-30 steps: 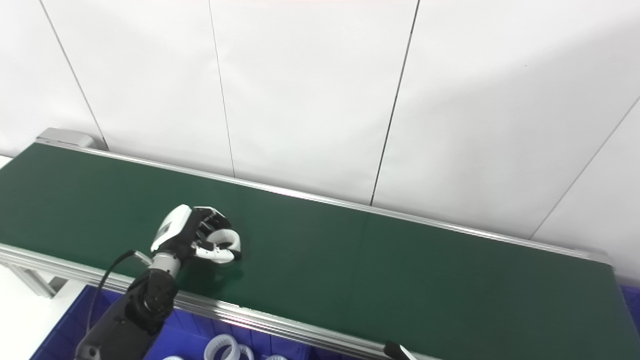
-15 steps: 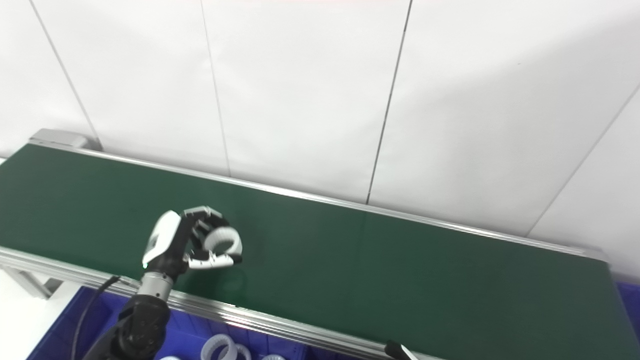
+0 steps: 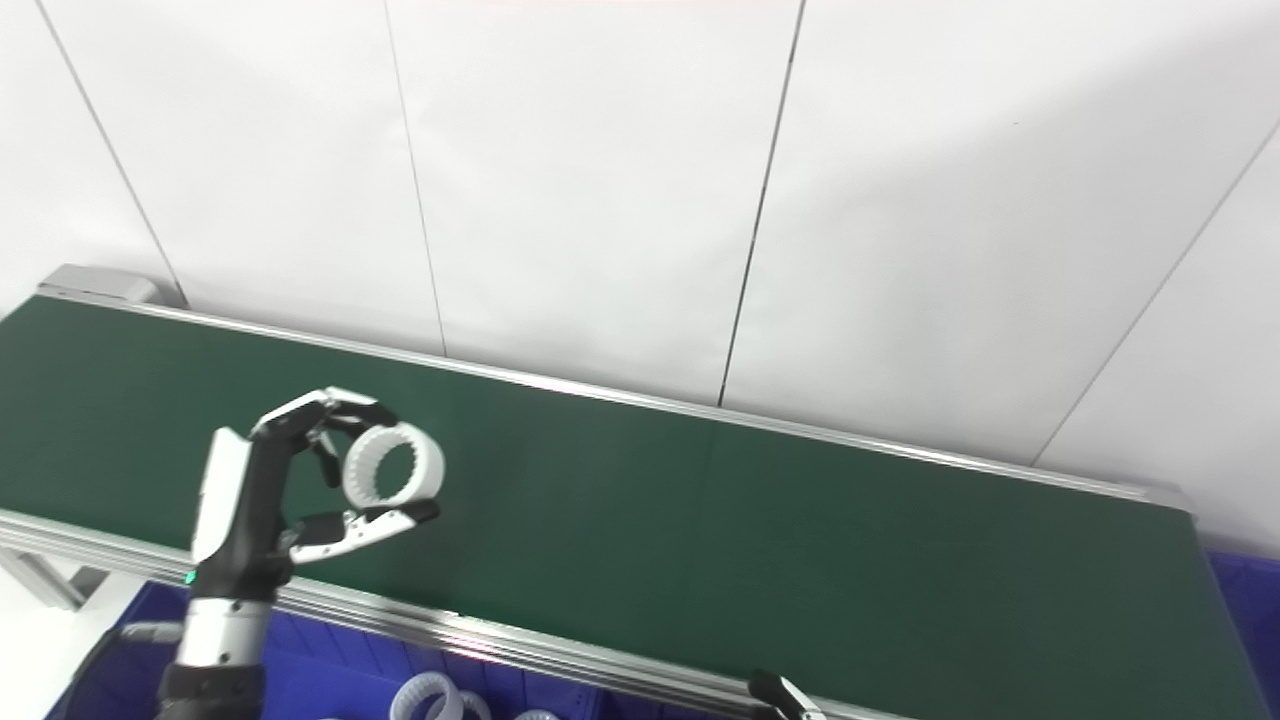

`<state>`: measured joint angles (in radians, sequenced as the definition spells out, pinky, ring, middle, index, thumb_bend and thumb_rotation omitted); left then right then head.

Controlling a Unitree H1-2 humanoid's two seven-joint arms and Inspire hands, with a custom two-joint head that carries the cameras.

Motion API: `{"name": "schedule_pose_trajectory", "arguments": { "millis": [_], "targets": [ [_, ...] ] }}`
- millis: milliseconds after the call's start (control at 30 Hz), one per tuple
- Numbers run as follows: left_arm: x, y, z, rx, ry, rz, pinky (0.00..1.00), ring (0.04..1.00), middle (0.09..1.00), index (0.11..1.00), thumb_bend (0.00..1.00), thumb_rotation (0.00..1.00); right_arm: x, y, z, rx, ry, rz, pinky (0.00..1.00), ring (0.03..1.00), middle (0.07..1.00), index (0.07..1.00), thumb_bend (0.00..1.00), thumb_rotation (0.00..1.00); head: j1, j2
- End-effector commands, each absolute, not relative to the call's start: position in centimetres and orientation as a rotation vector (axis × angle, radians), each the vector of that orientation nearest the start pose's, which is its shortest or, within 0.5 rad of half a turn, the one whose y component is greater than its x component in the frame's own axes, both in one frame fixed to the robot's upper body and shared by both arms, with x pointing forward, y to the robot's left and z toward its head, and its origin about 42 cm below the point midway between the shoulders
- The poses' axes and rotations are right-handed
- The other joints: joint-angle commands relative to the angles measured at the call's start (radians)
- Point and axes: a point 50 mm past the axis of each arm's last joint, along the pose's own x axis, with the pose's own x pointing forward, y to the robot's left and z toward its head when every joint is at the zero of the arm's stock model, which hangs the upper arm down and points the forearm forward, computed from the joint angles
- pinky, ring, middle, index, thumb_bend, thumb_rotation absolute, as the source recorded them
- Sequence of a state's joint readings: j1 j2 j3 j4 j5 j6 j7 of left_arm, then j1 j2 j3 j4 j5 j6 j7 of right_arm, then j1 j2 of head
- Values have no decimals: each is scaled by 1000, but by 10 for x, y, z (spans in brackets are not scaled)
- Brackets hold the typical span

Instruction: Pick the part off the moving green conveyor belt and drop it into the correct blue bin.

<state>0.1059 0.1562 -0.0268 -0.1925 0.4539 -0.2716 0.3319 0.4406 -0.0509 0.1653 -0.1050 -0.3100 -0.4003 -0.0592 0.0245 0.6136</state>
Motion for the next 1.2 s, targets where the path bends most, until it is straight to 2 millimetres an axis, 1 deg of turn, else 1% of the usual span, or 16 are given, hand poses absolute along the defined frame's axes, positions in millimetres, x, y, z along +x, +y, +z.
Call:
{"name": "schedule_pose_trajectory", "arguments": {
  "millis": [0,33,67,100,133,167,333,367,467,500,533,700,767,867,967,1167],
  "targets": [
    [238,260,159,503,-519,205,281,445,448,519,496,0,129,-192,76,-274,-151,96,626,747,798,811,721,200,-33,25],
    [236,263,158,493,-506,190,325,417,467,527,494,0,129,-191,78,-274,-152,95,627,747,799,811,720,199,-60,44],
    [235,267,155,482,-488,179,349,400,480,533,492,0,129,-190,80,-271,-152,95,631,748,803,813,720,199,-65,47],
    [234,270,153,474,-470,171,361,400,483,534,492,0,129,-189,81,-267,-153,96,634,750,804,814,722,196,-94,57],
    [234,274,151,472,-454,167,365,400,484,534,492,0,128,-188,81,-261,-151,96,640,753,806,815,721,193,-99,59],
    [234,277,148,467,-441,160,362,399,484,532,493,0,128,-186,82,-260,-148,96,648,757,806,819,724,189,-133,77],
    [230,288,134,436,-389,122,356,393,482,531,493,0,126,-181,80,-271,-135,101,666,771,816,830,723,275,-180,103],
    [228,289,130,431,-378,112,358,393,483,531,493,0,126,-181,80,-274,-133,104,669,774,818,832,723,294,-196,118],
    [222,291,117,430,-354,83,347,385,481,535,492,0,126,-179,75,-277,-129,106,701,793,836,846,721,367,-201,122],
    [220,291,114,426,-350,78,321,373,480,535,492,0,126,-179,74,-278,-127,106,712,800,843,854,725,398,-200,128],
    [219,291,110,417,-342,72,315,371,480,535,492,0,127,-178,73,-277,-124,106,715,802,844,856,725,405,-200,128],
    [208,288,95,352,-302,37,373,407,486,522,495,0,129,-178,71,-279,-127,107,721,808,851,864,727,457,-200,142],
    [202,287,88,329,-277,26,366,402,489,523,495,0,131,-178,71,-277,-131,108,718,809,852,865,725,481,-199,152],
    [192,286,80,336,-242,15,314,372,484,532,491,0,133,-178,71,-281,-135,109,715,809,851,864,724,493,-198,164],
    [185,285,74,351,-217,8,336,384,475,536,492,0,134,-178,71,-284,-132,108,714,808,850,864,724,497,-199,167],
    [176,281,58,370,-151,-34,345,386,470,543,491,0,138,-179,76,-283,-141,111,716,808,852,868,718,503,-200,216]
  ]
}}
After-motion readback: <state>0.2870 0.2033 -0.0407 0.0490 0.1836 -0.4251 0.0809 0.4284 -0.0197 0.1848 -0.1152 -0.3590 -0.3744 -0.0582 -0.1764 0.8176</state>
